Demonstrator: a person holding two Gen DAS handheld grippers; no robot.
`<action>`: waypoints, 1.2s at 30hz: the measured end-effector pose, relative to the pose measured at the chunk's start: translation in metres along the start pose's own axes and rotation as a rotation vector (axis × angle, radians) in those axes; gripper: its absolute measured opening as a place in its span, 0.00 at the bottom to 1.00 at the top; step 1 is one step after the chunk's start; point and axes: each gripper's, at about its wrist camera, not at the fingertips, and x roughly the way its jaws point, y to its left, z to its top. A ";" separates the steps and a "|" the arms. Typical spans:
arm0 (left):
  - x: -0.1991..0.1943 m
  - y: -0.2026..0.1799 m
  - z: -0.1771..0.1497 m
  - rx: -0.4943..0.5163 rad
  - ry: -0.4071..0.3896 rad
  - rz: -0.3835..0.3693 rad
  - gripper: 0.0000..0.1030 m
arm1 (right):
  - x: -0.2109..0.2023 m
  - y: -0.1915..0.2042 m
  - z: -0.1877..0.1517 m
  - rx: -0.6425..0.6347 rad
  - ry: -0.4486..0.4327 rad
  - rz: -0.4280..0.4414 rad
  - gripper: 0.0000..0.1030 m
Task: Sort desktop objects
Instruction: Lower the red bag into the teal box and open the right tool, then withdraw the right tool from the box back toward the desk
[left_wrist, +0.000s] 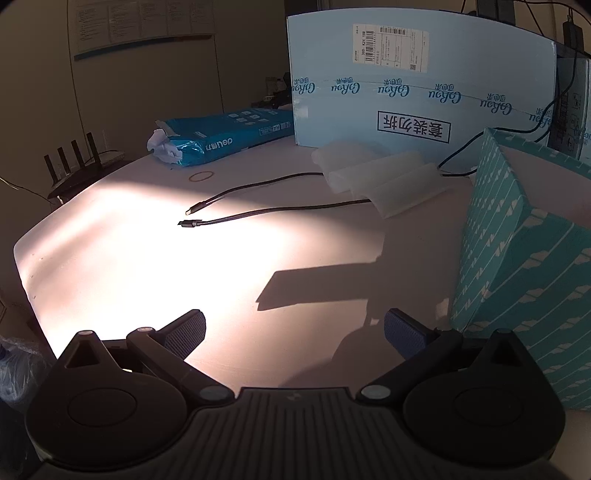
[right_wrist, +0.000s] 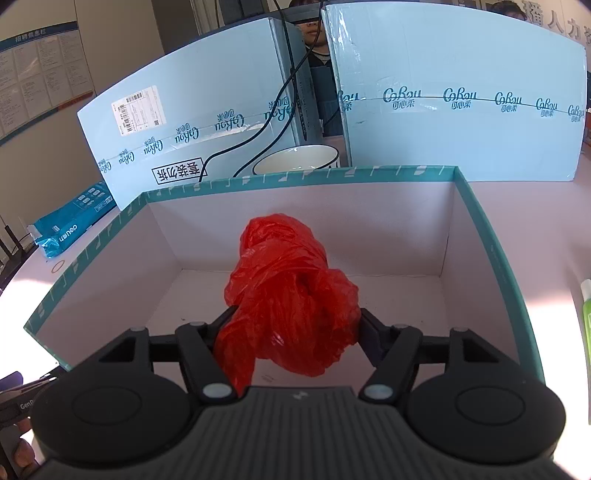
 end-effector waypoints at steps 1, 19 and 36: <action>0.000 0.000 0.000 0.000 0.003 -0.001 1.00 | 0.000 0.000 0.000 0.003 -0.002 0.001 0.74; -0.002 0.001 -0.001 0.002 0.007 0.001 1.00 | -0.005 0.001 -0.004 0.003 -0.064 0.009 0.85; -0.002 0.001 -0.003 0.004 0.012 0.015 1.00 | -0.029 0.003 -0.010 -0.014 -0.244 0.049 0.94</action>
